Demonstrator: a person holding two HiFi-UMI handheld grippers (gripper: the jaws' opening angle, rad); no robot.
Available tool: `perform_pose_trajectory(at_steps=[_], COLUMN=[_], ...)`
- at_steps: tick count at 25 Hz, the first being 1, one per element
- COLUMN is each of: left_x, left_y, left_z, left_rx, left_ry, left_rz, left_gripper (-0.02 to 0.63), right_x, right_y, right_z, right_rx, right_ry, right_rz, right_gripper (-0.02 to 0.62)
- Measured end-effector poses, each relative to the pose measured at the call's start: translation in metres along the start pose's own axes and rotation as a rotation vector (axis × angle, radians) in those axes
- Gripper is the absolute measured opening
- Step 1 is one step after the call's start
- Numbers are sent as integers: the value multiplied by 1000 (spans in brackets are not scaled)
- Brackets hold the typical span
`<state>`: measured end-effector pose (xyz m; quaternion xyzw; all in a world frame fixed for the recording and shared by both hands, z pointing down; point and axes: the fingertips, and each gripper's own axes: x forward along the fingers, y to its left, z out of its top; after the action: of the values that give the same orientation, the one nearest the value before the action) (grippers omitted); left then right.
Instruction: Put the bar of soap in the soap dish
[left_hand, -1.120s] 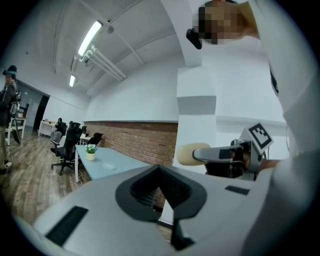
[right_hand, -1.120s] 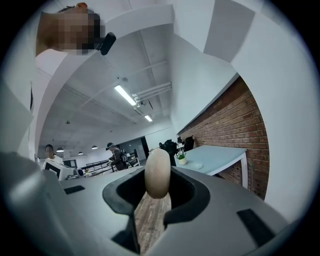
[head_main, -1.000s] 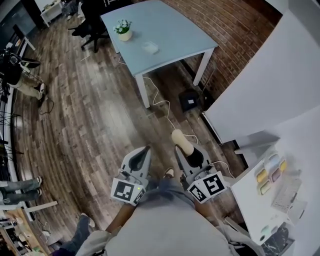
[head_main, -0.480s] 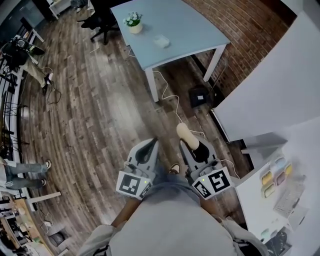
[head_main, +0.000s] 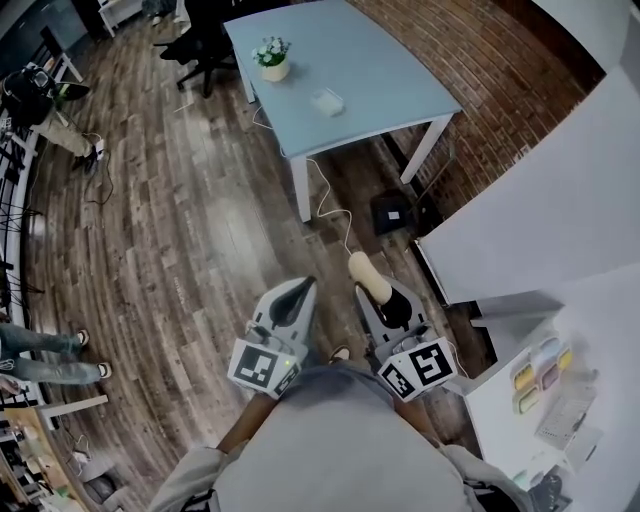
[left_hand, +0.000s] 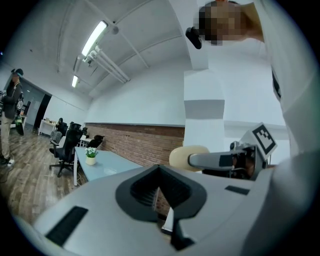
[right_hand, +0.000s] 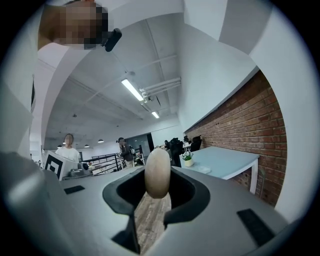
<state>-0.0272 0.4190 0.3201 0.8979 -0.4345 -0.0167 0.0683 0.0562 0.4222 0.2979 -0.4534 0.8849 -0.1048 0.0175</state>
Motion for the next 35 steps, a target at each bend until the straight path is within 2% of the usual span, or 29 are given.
perform_pose_trajectory(at_steps=[14,27,31,35], left_x=[10,27,47,69], left_y=[86,121,127,140], left_z=[21,17,17,21], left_rx=[-18,-55,-46,-41], left_ry=[-52,-27,-25,-35], left_rz=[-7,-36,-18,35], left_gripper=[3,3,3,3], right_x=[83,118,130,147], right_y=[0,-2,-19,-40], right_z=[16,13,15,17], right_rx=[-36,-24,-32,-18], right_ry=[-11,14,12,10], right_rz=[-53,-64,-57,-42], right_gripper=[118,118,118,118])
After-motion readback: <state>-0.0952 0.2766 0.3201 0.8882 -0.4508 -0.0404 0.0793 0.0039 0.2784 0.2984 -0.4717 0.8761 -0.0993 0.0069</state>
